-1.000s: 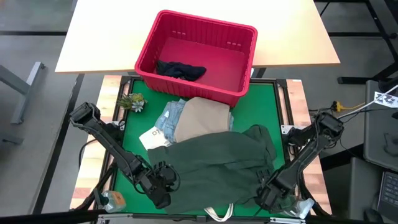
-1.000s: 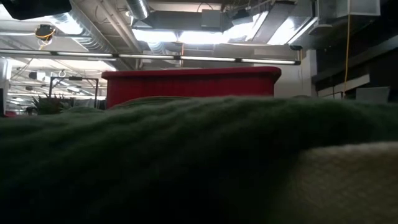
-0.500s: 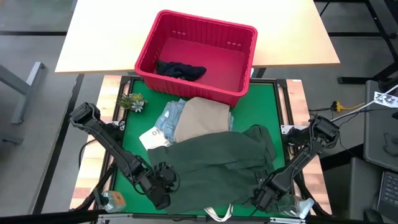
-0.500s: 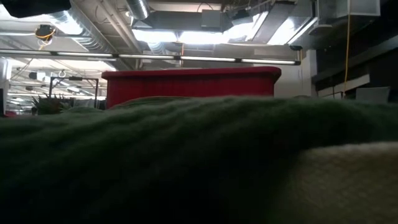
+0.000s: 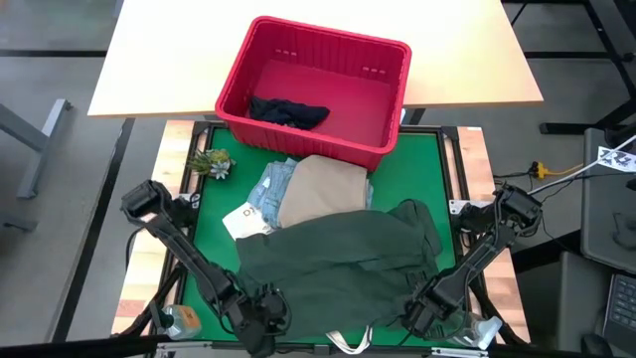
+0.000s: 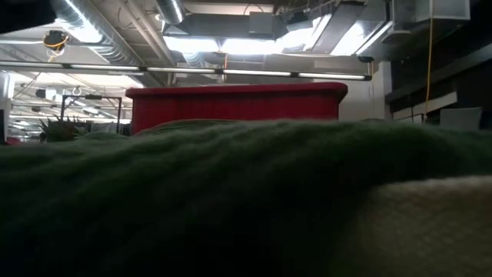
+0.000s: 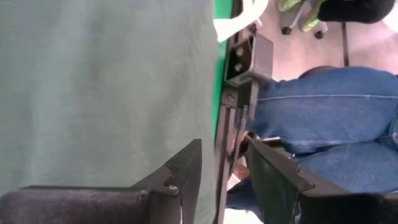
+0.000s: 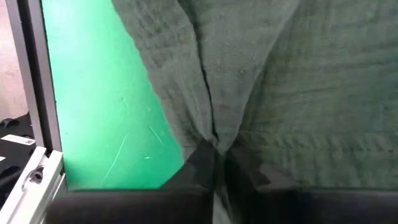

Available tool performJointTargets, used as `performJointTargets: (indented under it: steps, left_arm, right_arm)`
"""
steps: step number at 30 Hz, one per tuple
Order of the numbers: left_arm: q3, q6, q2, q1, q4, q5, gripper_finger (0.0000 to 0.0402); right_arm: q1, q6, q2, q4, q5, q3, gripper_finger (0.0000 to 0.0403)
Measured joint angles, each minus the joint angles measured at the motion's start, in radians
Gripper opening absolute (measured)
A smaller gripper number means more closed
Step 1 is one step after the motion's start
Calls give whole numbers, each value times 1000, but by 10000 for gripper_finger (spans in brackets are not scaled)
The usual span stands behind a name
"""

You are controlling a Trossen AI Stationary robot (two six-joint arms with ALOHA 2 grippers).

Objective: Fold Laundry from Bin
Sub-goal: Fold the green shirt

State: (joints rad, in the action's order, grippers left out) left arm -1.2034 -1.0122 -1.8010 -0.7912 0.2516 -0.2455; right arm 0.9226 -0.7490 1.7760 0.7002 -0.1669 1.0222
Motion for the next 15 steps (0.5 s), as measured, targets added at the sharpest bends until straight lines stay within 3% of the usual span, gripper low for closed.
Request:
performJointTargets:
  steps: [3, 10, 15]
  left_arm:
    - [0, 1, -47, -14, -53, 0, 125]
    - [0, 1, -127, -42, -92, 0, 125]
    - [0, 1, -180, -50, -125, -3, 125]
  right_arm:
    - [0, 0, 0, 0, 0, 0, 9]
    - [0, 0, 1, -1, 0, -1, 54]
    - [0, 0, 2, -2, 0, -1, 57]
